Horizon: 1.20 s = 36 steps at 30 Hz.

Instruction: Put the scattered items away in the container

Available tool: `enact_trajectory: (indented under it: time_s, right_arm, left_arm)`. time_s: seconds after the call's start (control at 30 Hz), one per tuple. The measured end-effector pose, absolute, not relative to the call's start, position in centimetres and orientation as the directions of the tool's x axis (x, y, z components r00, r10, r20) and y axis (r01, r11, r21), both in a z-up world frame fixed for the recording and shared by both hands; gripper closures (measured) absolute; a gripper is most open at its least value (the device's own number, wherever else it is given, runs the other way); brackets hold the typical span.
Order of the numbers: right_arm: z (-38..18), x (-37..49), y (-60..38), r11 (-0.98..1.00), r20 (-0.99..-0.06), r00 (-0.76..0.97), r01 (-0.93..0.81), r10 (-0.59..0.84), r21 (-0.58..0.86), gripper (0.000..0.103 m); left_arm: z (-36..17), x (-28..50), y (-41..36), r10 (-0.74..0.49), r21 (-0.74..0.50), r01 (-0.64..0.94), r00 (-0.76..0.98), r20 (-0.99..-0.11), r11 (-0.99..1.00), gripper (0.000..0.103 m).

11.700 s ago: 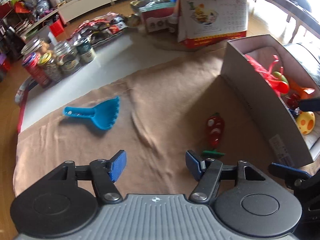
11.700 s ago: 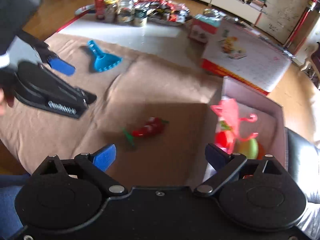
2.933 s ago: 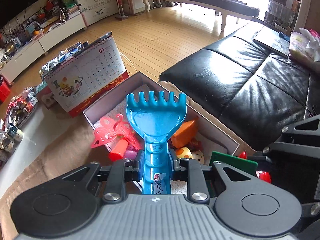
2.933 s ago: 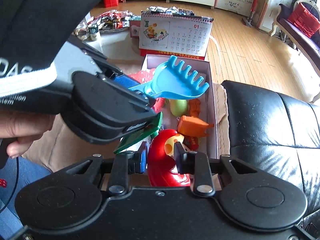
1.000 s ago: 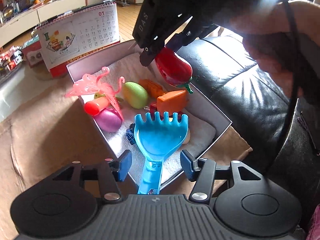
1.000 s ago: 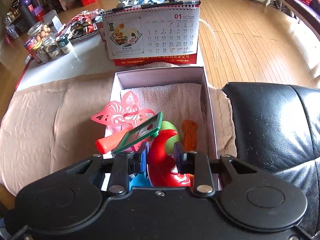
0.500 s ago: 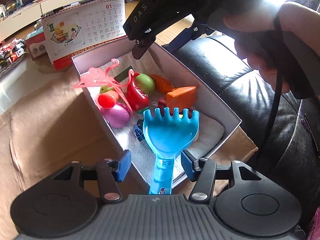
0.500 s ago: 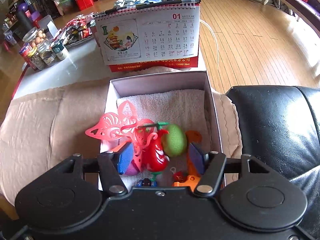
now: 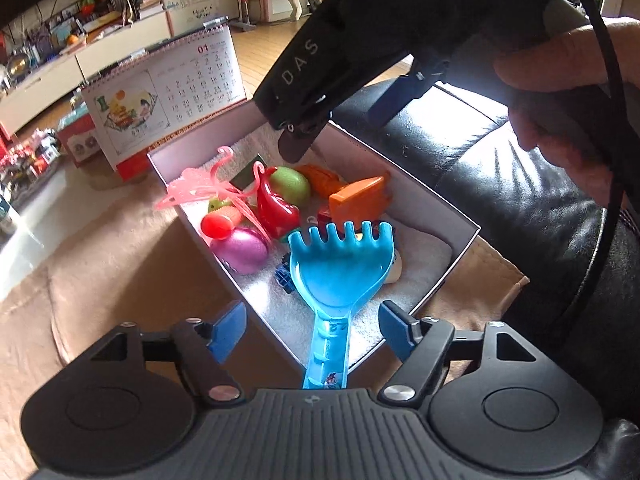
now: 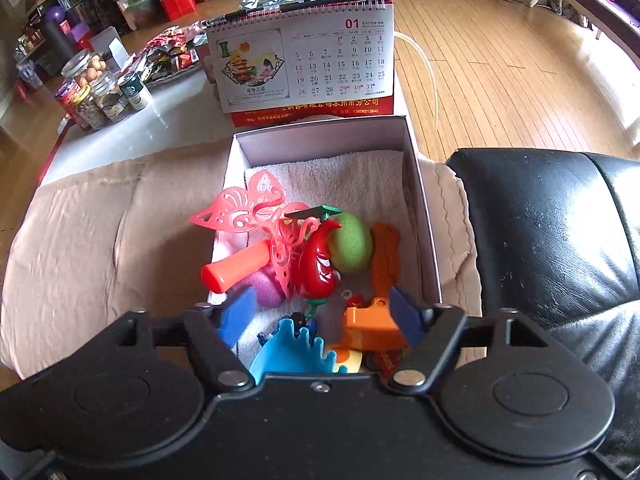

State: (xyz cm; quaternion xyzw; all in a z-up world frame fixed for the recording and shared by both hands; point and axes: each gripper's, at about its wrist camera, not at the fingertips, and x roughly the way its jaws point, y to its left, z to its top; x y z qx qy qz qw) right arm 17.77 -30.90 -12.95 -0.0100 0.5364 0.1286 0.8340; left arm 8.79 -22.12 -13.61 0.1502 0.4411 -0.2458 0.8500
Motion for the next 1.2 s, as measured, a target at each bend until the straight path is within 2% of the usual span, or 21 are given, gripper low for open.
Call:
enact_trajectory:
  time_s: [0.07,0.17,0.23,0.4,0.6,0.97,1.2]
  right_arm:
    - [-12.6,17.2,-30.7,0.968,-0.897,0.397,-0.228,0.196,0.110,0.023]
    - [-12.2,16.2,-30.2,0.968,-0.891,0.414,-0.233,0.184,0.092,0.014]
    - [-11.9,15.6,-29.9,0.969,-0.887,0.427,-0.235,0.176,0.079,0.014]
    - [-11.5,14.2,-29.6,0.969,-0.876,0.444,-0.229,0.189,0.093,0.013]
    - [-11.3,12.9,-29.6,0.968,-0.873,0.445,-0.226,0.202,0.109,0.013]
    - [-9.8,10.4,-30.3,0.970,-0.836,0.504,-0.207,0.215,0.125,0.013]
    - [-9.3,9.2,-30.7,0.971,-0.823,0.526,-0.203,0.214,0.123,0.014]
  left_arm:
    - [-13.2,8.5,-22.1,-0.276,0.060,0.547,0.511,-0.814,0.835,0.019]
    - [-12.5,8.2,-21.9,-0.260,0.078,0.531,0.533,-0.805,0.844,0.010]
    - [-12.1,8.1,-21.7,-0.248,0.083,0.514,0.541,-0.803,0.854,0.003]
    - [-11.1,7.7,-20.8,-0.256,0.054,0.488,0.545,-0.798,0.871,0.001]
    - [-10.6,7.4,-21.0,-0.219,0.081,0.480,0.536,-0.815,0.874,0.001]
    - [-10.1,7.0,-20.5,-0.295,-0.026,0.483,0.490,-0.820,0.875,0.001]
    - [-9.4,6.6,-20.6,-0.284,0.015,0.474,0.552,-0.784,0.880,0.001]
